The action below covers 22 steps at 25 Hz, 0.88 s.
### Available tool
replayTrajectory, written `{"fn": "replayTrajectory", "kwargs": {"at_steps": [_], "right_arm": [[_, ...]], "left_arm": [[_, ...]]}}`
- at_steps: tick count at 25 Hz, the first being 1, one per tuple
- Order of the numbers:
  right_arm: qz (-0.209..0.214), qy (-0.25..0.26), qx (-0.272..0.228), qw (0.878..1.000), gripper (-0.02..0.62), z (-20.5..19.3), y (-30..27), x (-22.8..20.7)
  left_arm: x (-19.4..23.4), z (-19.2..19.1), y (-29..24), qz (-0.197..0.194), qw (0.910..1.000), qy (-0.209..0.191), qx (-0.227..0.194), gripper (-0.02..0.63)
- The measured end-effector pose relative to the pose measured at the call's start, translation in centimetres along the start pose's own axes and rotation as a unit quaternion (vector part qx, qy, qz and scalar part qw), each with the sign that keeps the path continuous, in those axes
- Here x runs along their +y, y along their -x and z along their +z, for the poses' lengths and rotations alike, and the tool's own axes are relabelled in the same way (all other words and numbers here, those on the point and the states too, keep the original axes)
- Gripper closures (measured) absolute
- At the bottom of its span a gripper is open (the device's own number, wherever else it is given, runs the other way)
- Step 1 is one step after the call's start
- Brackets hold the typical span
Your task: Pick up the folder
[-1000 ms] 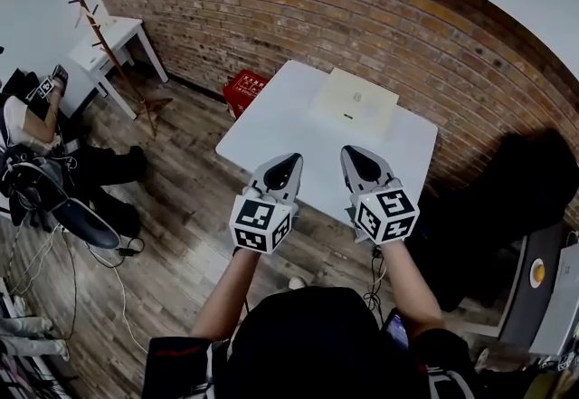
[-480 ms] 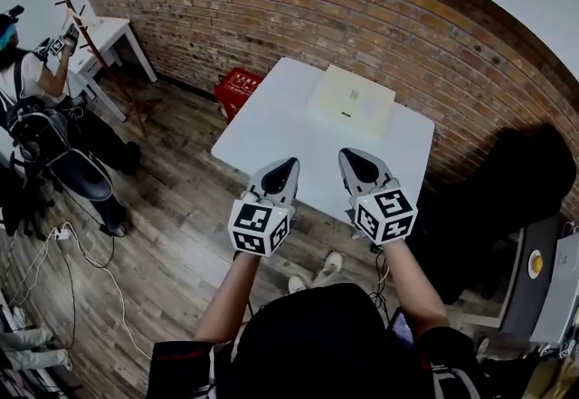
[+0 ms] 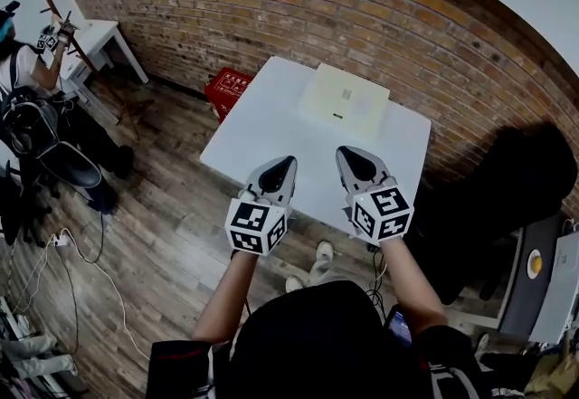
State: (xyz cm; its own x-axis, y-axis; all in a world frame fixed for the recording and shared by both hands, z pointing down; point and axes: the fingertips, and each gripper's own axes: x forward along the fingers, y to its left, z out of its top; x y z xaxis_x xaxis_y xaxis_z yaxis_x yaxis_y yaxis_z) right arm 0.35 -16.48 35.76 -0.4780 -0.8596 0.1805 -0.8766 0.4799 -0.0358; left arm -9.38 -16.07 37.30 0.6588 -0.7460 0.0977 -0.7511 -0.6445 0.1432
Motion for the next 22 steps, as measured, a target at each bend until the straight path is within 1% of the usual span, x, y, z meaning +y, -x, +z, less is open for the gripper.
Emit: {"fn": "replayTrajectory", "kwargs": {"at_steps": [5,10,22], "right_arm": [[-0.006,0.020,0.008,1.000,0.566,-0.4,-1.2,-2.3],[-0.002,0.017,0.016,1.000,0.566,-0.7,-2.8,-4.9],[0.012,0.009,0.063,0.998,0.566,-4.5,-5.3,-9.3]], "left_arm": [[0.5,-0.3,-2.5,0.005,1.0000,0.007,0.003,0.588],[1.1,-0.5,-5.3,0.009,0.9998,0.015,0.011,0.588],[1.7,-4.3,-9.9,0.028,0.9978,0.040,0.044,0.588]]}}
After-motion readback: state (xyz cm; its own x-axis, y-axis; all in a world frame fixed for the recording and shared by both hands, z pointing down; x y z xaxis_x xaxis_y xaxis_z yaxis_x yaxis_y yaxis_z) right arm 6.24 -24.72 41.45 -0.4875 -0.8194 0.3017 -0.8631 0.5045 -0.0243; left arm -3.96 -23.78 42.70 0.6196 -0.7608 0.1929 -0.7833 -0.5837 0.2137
